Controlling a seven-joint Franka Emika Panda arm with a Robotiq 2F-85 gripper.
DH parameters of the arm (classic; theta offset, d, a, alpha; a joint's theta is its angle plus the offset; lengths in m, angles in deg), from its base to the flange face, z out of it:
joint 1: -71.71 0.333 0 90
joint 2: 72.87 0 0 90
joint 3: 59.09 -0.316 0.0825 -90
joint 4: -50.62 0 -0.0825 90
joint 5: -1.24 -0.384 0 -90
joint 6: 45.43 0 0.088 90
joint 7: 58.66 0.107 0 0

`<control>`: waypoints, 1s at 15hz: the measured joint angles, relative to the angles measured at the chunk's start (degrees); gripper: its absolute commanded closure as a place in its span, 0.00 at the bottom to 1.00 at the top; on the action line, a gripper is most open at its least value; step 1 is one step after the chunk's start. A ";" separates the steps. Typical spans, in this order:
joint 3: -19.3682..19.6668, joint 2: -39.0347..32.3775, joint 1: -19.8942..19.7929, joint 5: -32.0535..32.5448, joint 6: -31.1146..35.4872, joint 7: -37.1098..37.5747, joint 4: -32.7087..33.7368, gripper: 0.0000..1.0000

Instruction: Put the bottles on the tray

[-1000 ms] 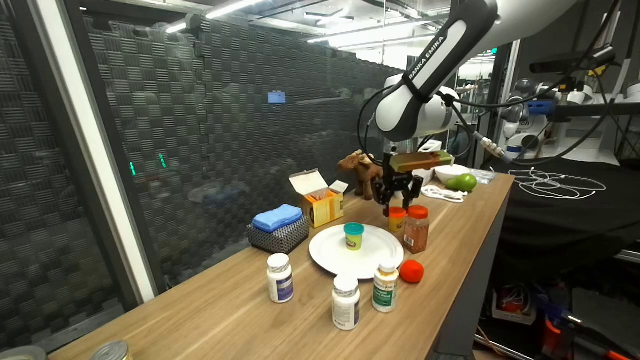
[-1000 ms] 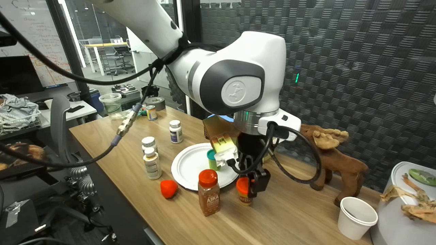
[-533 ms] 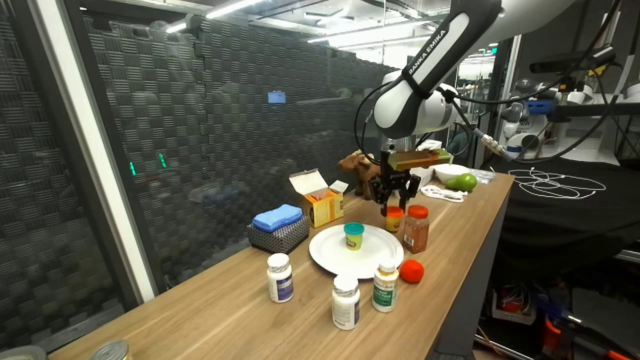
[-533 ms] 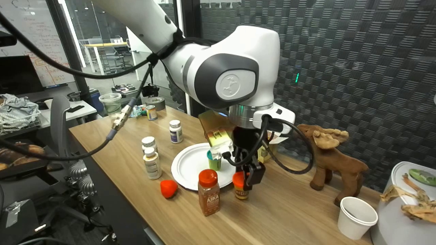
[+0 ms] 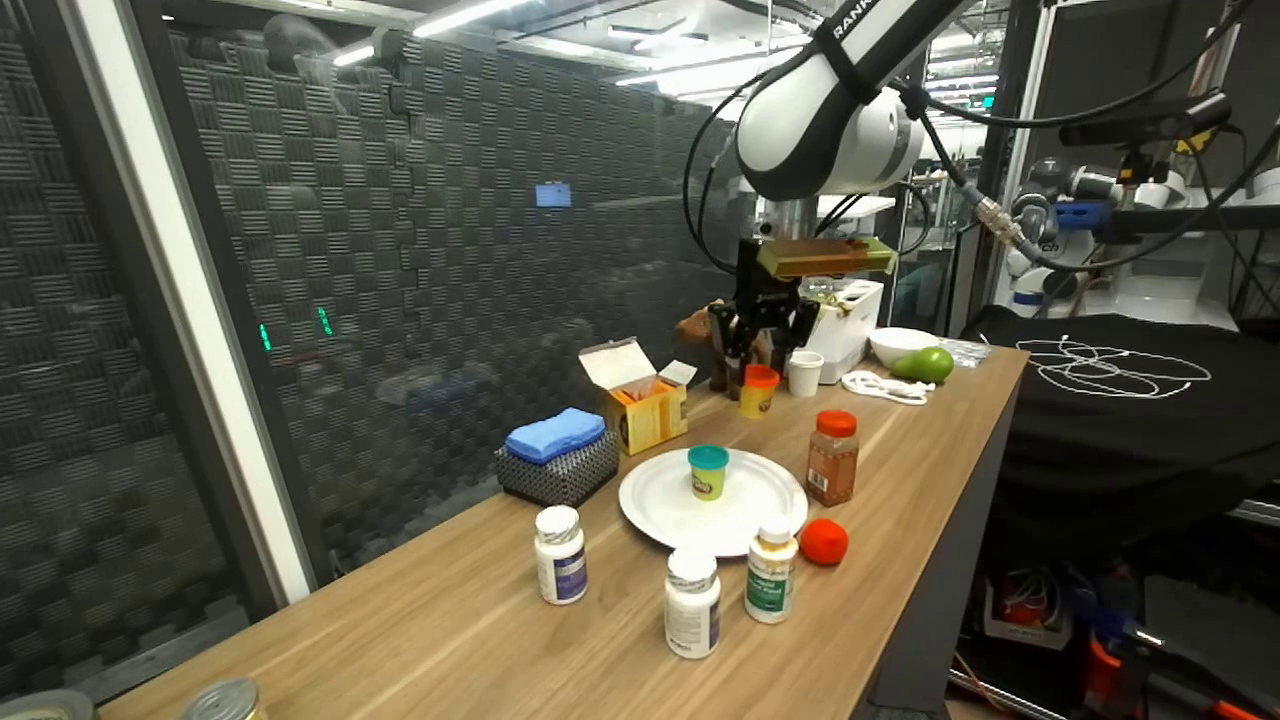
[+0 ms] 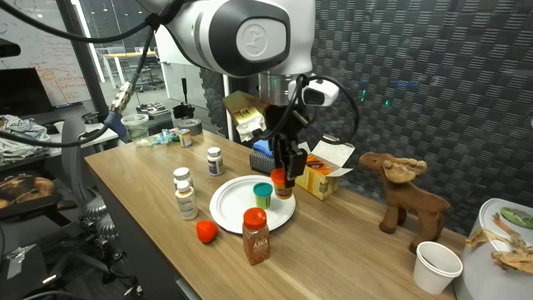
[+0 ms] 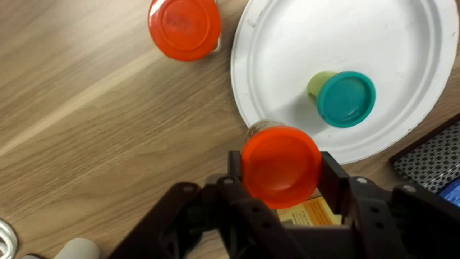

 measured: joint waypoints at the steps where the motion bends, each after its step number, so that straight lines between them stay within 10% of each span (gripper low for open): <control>1: -0.51 0.41 0.30 0.00 -0.91 0.00 -0.66 0.71; 15: -2.78 -5.26 0.10 -3.46 -0.74 -3.33 -3.33 0.71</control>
